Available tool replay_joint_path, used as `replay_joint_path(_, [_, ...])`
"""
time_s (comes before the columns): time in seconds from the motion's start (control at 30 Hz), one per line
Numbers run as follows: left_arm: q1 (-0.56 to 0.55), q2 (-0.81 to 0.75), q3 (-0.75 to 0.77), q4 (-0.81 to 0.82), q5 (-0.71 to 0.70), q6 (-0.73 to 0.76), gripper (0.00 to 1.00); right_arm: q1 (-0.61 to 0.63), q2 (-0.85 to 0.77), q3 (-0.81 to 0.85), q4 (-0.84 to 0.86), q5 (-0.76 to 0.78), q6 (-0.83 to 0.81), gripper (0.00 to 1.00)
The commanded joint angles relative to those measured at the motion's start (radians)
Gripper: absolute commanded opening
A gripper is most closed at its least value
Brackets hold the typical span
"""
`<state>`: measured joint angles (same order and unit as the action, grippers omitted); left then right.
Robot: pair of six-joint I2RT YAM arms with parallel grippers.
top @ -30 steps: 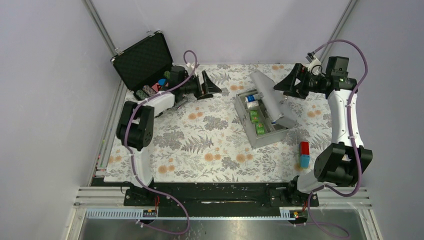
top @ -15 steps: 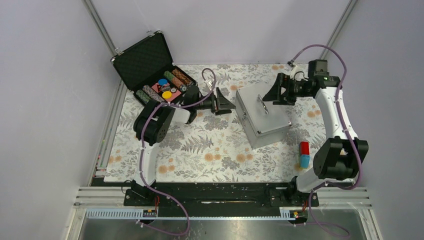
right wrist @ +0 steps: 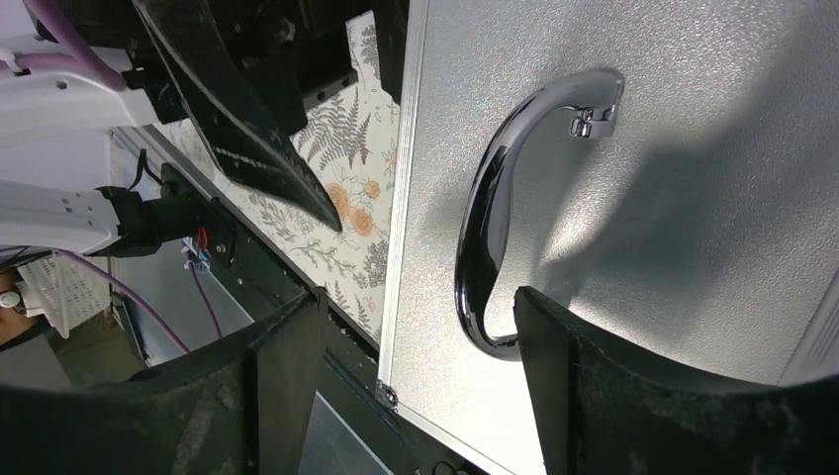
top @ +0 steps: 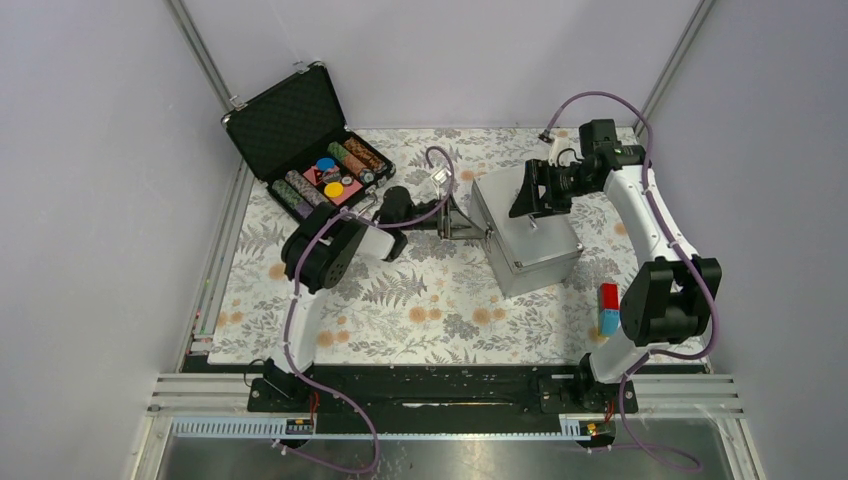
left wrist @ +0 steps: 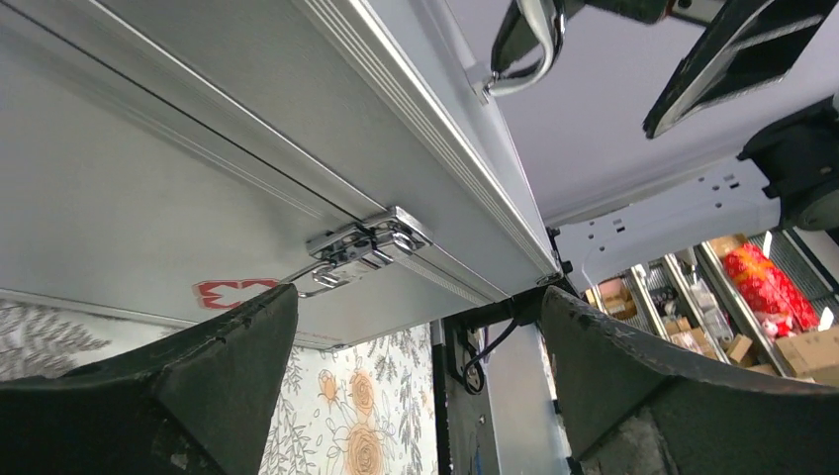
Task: Organize the medicine kit
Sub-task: Close the medicine box at the center of the board.
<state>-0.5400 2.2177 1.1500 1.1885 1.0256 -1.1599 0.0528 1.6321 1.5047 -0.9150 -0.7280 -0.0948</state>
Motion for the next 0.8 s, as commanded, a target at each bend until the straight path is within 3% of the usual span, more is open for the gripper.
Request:
replay_joint_path(0.0, [-0.04, 0.028, 0.012, 0.128, 0.036, 0.043, 0.92, 0.005, 0.013, 0.031, -0.027, 0.043, -0.029, 0.76])
replay_joint_path(0.33, [-0.064, 0.091, 0.06, 0.103, 0.004, 0.074, 0.91, 0.01, -0.009, -0.013, -0.039, 0.064, -0.05, 0.76])
replay_joint_path(0.77, [-0.057, 0.086, 0.112, 0.129, -0.003, 0.008, 0.93, 0.016, 0.014, -0.035, -0.038, 0.07, -0.059, 0.76])
